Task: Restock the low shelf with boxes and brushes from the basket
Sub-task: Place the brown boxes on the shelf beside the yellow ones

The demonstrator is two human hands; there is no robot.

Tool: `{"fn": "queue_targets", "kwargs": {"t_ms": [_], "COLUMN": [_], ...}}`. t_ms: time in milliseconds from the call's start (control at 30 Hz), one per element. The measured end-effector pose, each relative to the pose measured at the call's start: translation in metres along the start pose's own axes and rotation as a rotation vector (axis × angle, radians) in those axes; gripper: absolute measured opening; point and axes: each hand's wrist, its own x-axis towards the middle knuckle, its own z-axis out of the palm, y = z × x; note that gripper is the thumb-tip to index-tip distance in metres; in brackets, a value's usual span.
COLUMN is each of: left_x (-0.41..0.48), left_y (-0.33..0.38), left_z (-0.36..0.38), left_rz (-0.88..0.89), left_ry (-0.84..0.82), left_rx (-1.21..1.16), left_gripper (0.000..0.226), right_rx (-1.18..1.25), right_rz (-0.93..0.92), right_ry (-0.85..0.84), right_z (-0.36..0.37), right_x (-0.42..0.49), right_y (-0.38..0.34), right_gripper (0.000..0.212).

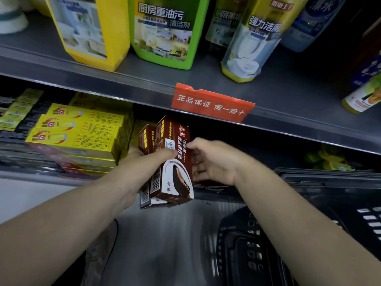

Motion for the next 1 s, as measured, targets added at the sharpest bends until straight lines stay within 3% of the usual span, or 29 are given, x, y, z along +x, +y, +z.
{"fn": "queue_targets", "kwargs": {"t_ms": [167,267,367,400,467,533,633,767,900,1000], "left_x": [0.001,0.001,0.0,0.0,0.0,0.0,0.003,0.007,0.011,0.014], "left_y": [0.003,-0.004,-0.006,-0.005,-0.003,-0.001,-0.001,-0.001,-0.002,-0.001], "left_z": [0.011,0.011,0.01,0.009,0.008,0.006,0.005,0.005,0.006,0.008], "left_rz": [-0.038,-0.01,0.018,0.033,0.069,0.078,0.08,0.085,0.088,0.081], "left_ry": [-0.04,0.0,0.054,0.072,0.104,0.114,0.114,0.123,0.137,0.139], "left_rx": [-0.162,-0.058,-0.039,-0.022,-0.015,-0.036,-0.041,-0.037,-0.042,-0.05], "left_gripper": [0.057,0.036,0.022,0.021,0.021,0.021,0.026,0.032,0.022,0.024], "right_rx": [0.165,0.23,0.254,0.106,-0.42,-0.891,-1.304,-1.371,-1.376,-1.342], "right_rz": [-0.058,-0.033,-0.04,-0.07,-0.137,-0.137,-0.143,-0.231,-0.178,-0.035], "right_ry": [0.005,0.019,0.216,0.336,0.546,0.597,0.611,0.576,0.49,0.41], "right_z": [0.015,0.003,-0.015,-0.025,-0.043,-0.056,-0.069,-0.084,-0.091,-0.093], "right_x": [-0.029,-0.034,-0.029,-0.022,-0.004,0.013,0.042,0.08,0.105,0.119], "right_y": [0.025,0.024,0.01,0.007,0.002,-0.001,-0.001,0.004,0.018,0.026], "right_gripper": [0.03,0.025,0.021,0.023,0.035,0.042,0.049,0.041,0.042,0.048]}}
